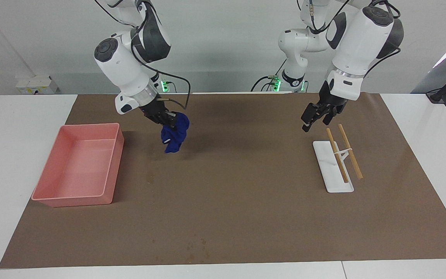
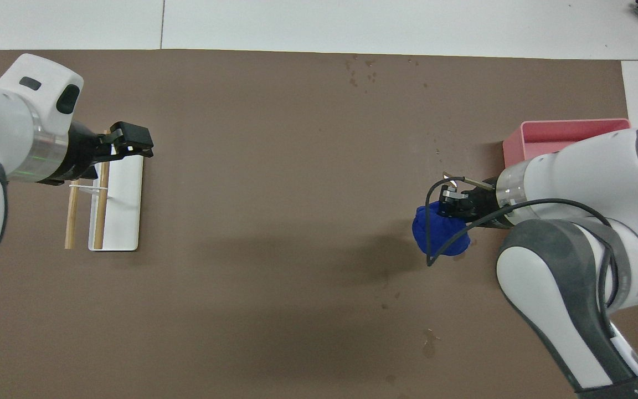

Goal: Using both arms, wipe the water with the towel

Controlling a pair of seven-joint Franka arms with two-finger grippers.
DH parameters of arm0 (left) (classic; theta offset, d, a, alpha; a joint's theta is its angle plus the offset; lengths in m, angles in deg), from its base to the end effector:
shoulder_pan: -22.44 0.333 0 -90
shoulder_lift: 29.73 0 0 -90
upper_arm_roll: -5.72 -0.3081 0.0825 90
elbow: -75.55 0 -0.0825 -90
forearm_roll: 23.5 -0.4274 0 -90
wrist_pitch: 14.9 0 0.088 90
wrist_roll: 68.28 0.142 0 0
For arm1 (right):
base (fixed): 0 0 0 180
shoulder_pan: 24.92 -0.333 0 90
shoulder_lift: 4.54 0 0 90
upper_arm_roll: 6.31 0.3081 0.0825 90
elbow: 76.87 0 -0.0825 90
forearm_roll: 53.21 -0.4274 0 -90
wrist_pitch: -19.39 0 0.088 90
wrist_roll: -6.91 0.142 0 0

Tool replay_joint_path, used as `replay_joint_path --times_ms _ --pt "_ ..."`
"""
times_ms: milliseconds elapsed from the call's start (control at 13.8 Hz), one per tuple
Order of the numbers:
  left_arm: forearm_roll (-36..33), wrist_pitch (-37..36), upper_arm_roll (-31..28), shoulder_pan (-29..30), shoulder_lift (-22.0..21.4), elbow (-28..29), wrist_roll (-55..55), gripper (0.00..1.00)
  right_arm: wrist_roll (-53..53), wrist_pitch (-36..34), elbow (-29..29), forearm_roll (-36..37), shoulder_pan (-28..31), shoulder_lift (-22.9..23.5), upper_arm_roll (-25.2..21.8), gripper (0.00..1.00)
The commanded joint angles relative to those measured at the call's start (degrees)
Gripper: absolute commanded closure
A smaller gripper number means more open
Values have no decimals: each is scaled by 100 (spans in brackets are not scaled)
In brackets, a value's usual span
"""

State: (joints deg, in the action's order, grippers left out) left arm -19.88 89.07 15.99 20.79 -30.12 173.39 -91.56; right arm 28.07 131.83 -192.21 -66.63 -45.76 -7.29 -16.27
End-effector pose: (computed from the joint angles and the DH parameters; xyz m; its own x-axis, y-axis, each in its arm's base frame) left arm 0.6036 -0.1352 0.5371 0.9741 0.2117 0.0795 0.2034 -0.9739 0.1010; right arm 0.5680 0.1317 0.4167 0.9623 -0.2558 -0.0930 -0.2698 -0.9414 -0.2024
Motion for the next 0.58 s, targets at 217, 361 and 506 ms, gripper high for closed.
replay_joint_path --times_ms 217,361,506 --pt "-432 -1422 -60 876 83 -660 2644 0 -2007 839 -68 1017 641 283 48 100" --pt "-432 -1397 -60 876 84 -661 2644 0 -2317 1165 -68 1156 651 555 39 100" --pt "-432 -1431 -156 693 110 -670 2644 0 -2371 1840 -68 1263 686 950 48 100"
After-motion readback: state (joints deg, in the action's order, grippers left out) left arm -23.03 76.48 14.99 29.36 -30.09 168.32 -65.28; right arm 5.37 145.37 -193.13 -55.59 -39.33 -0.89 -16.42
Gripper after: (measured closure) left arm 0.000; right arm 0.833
